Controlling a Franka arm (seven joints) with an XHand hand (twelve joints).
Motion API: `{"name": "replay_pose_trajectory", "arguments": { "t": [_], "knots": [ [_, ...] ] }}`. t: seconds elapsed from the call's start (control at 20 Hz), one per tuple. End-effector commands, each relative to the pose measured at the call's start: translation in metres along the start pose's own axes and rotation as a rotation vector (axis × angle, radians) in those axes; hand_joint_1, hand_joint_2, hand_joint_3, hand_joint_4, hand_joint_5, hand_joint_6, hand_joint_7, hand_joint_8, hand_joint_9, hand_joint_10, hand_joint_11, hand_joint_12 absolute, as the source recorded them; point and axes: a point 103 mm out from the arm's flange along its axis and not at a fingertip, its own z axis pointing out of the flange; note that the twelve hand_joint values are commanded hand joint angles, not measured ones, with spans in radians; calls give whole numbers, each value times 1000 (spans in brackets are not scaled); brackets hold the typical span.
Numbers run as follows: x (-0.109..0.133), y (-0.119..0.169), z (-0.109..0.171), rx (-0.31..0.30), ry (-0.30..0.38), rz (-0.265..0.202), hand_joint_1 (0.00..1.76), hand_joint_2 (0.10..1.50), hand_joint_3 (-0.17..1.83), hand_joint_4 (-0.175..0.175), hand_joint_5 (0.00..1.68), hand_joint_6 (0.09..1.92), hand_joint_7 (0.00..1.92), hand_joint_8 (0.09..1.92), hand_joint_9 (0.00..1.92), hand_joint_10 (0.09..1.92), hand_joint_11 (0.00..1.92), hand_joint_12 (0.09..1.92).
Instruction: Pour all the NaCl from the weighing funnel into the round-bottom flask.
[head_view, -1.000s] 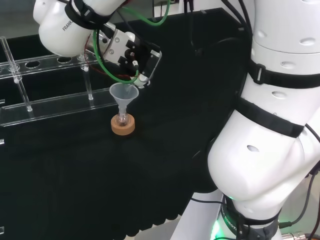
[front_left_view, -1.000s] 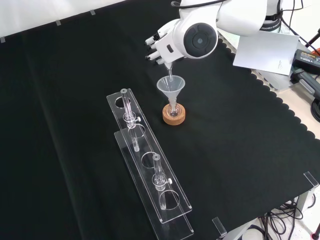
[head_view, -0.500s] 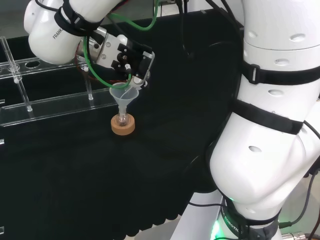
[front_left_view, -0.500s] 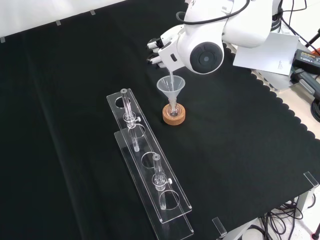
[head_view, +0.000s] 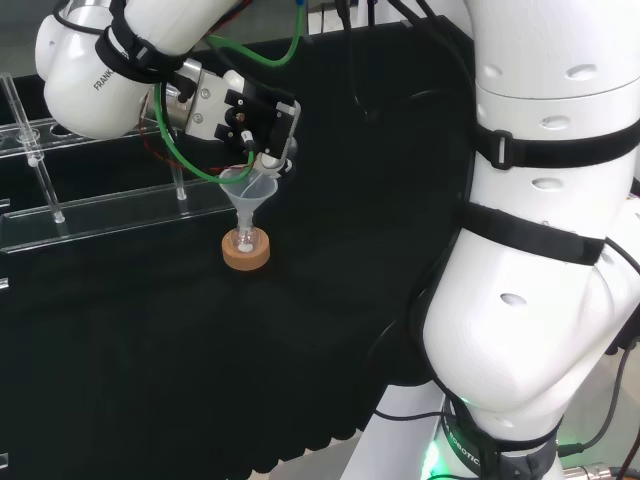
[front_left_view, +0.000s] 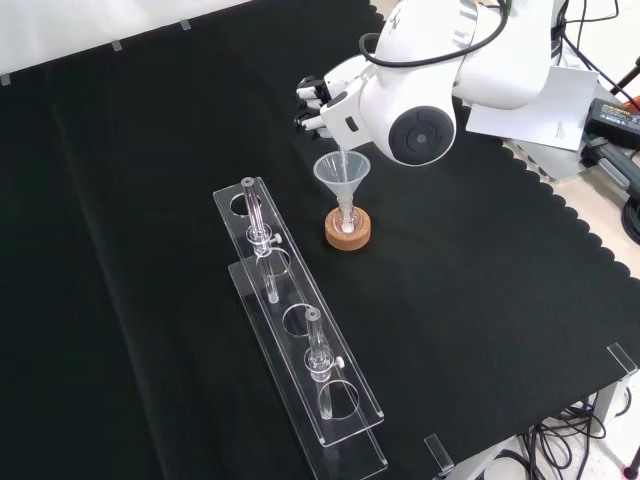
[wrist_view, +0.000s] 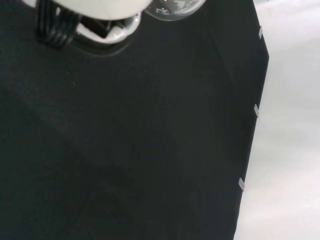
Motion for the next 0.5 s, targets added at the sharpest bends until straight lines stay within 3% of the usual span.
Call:
{"name": "replay_pose_trajectory", "arguments": {
  "t": [0.05, 0.5],
  "knots": [
    [1, 1, -2, 20, -23, 2, 1138, 663, 586, 175, 1348, 506, 661, 665, 1149, 167, 1017, 885],
    [5, 3, -8, 71, -75, 13, 1137, 662, 588, 175, 1348, 507, 664, 666, 1143, 161, 1004, 882]
  ]
}}
